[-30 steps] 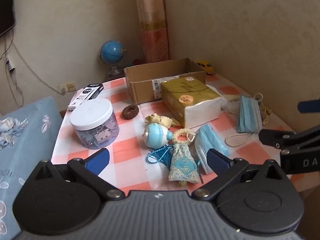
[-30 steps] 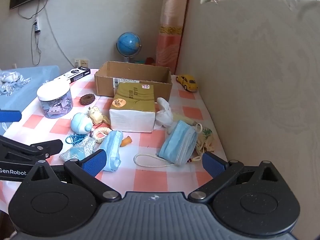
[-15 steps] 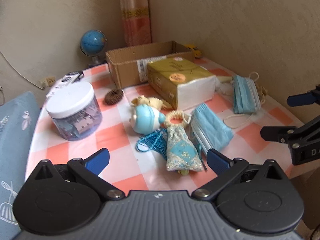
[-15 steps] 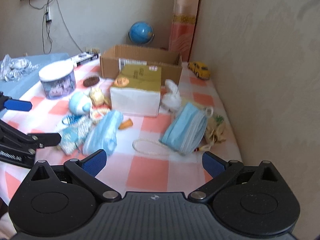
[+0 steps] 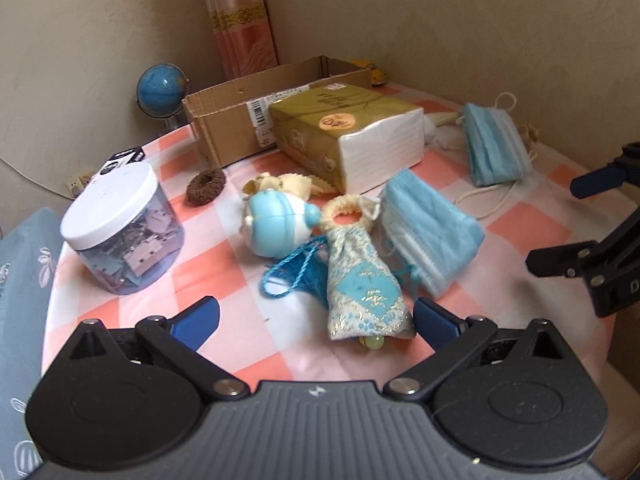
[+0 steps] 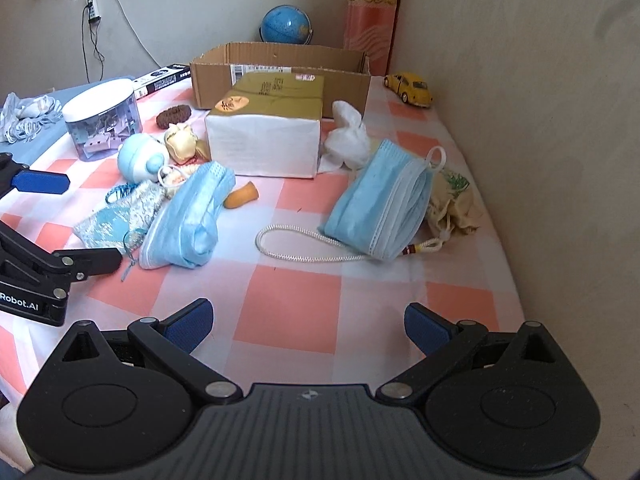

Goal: Organize soft objects
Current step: 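Move the left gripper toward the blue embroidered sachet, then grasp the blue sachet with the left gripper while the right grasps a blue mask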

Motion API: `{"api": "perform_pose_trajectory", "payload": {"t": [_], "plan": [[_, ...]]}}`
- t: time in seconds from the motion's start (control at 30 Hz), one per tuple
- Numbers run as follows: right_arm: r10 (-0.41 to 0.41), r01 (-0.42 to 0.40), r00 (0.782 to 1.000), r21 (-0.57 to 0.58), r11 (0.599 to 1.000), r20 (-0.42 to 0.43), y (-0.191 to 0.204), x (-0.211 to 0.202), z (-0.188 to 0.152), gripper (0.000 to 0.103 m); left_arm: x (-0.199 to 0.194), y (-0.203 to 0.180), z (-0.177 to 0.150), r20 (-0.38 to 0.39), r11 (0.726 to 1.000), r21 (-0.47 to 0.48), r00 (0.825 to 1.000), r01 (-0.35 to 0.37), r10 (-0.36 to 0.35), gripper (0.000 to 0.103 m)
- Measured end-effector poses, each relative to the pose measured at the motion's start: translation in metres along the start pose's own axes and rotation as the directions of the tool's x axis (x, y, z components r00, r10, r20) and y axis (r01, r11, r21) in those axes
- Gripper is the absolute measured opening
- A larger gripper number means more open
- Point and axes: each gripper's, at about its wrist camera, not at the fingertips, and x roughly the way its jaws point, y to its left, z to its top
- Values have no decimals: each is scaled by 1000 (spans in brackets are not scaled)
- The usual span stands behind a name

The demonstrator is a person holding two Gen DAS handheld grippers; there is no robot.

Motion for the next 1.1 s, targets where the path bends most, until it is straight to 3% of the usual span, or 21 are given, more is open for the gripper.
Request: {"api": "perform_pose_trajectory", "payload": {"t": [0.2,0.43,0.5,0.63,0.77,1.1], "plan": [[3,-3,1000,-10,1000,-12,1,4,-4,103,-3,4,0,-2,1000,25,1000,-10,10,97],[7,-7,1000,0,1000,-9,1,4,-6,103,-1,-12,7,20,996,81,999,39,-40,64],[8,-8,1000,2,1000,-9,0,3,-6,103,2,-15,9,19,995,84,999,44,-46,63],[13,-13,1000,-5,1000,-7,0,1,-7,103,8,-14,11,12,995,64,997,71,-72,41],[17,-17,1000,-20,1000,-4,2,0,-8,103,8,-10,10,8,994,42,995,101,-101,35],[45,-40,998,-117,992,48,25,-11,9,103,-24,14,-1,9,988,-1,988,152,-152,35]]}}
